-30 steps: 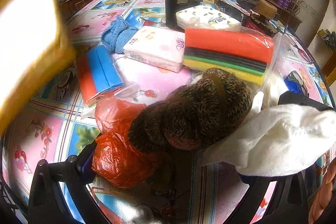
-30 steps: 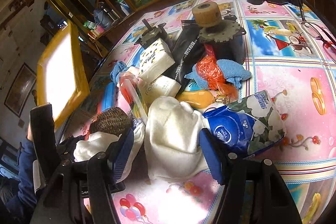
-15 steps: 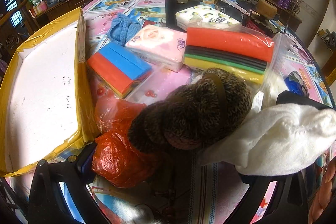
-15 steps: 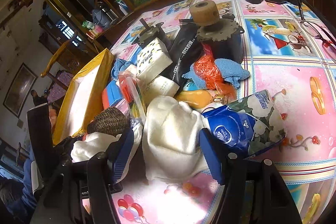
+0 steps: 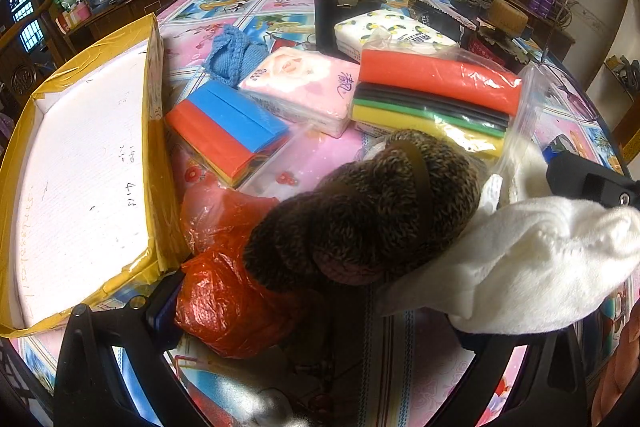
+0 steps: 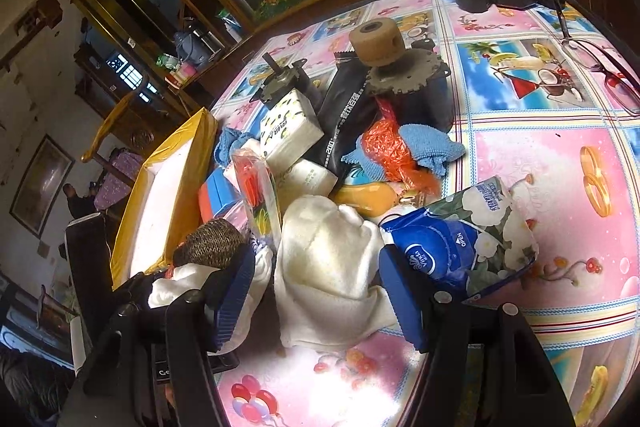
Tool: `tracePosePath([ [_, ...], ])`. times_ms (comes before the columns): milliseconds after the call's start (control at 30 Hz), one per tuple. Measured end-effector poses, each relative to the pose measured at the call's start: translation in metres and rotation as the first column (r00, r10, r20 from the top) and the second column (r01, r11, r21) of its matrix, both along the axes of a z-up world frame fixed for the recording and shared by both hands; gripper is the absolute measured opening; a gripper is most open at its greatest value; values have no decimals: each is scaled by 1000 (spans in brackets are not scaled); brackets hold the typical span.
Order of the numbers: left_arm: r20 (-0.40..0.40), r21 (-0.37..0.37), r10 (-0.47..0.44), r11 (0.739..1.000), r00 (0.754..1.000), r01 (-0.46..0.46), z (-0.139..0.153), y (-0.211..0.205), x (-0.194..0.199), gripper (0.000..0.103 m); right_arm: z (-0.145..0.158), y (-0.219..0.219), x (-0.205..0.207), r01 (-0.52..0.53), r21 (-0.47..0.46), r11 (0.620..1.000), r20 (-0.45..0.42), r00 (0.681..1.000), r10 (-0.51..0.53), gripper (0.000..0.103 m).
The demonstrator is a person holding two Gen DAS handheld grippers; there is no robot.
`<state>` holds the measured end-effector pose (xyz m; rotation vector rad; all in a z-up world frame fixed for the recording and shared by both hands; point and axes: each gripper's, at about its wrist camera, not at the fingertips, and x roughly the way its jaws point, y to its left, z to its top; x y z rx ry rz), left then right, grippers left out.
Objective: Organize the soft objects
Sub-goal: 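Grasp the brown knit hat with the left tool while the right tool grasps the white cloth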
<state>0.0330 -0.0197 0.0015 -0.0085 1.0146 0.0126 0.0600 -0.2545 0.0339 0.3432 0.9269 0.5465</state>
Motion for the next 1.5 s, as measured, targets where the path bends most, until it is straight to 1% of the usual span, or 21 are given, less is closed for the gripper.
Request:
tracePosePath([
  [200,0,0,0,1000,1000,0,0,0,0,103,0,-3,-1,15,6,1000,7,1000,-15,69],
  [267,-17,0,-33,999,999,33,1,0,0,103,1,-3,-1,17,3,1000,13,1000,-17,69],
  [367,-28,6,-54,999,998,54,1,-1,-2,103,2,-5,-2,24,5,1000,21,999,-24,69],
  [433,9,5,-79,997,997,79,8,-2,-10,103,3,-7,-2,34,4,999,26,999,-34,69],
  [467,47,-3,-88,996,995,89,15,-1,-17,103,4,-8,-1,39,7,999,29,999,-39,69],
  [500,95,2,-78,997,992,79,22,1,-23,103,5,-10,-1,46,13,999,32,998,-46,69],
  [533,123,-4,-74,997,990,75,26,6,-28,103,6,-13,-1,56,18,998,36,998,-56,69],
  [600,142,-66,-100,992,985,110,29,15,-35,103,6,-17,-1,69,28,997,40,997,-70,69],
  [633,159,-113,-109,985,981,128,31,22,-40,103,7,-18,-1,70,35,997,41,997,-72,69],
  [700,186,-177,-129,971,974,162,32,34,-49,103,9,-18,-2,67,49,997,51,996,-70,69],
  [800,172,-247,-162,948,972,202,26,41,-54,103,18,-19,-10,55,68,996,108,992,-63,69],
  [867,181,-283,-174,933,968,221,26,45,-57,103,23,-15,-15,15,79,997,137,990,-26,69],
  [933,200,-288,-187,927,962,240,27,43,-62,103,22,-3,-22,-75,84,994,140,988,63,69],
  [1000,222,-278,-204,924,954,262,29,40,-69,103,23,14,-34,-148,21,989,163,976,143,69],
  [1100,248,-246,-218,928,944,279,33,36,-75,103,26,36,-53,-258,-38,965,209,943,260,69],
  [1200,255,-235,-237,925,938,298,34,36,-80,103,22,48,-62,-302,-101,948,220,923,317,67],
  [1300,250,-242,-237,923,939,298,32,42,-84,103,13,58,-61,-343,-137,929,180,914,364,67],
  [1400,244,-275,-227,916,943,292,29,50,-85,103,1,68,-57,-333,-224,916,140,919,368,67],
  [1467,229,-301,-223,909,947,287,26,54,-83,103,-7,71,-53,-336,-244,910,104,924,369,66],
  [1500,227,-312,-219,907,949,284,26,56,-82,103,-11,73,-52,-343,-251,905,88,923,374,59],
])
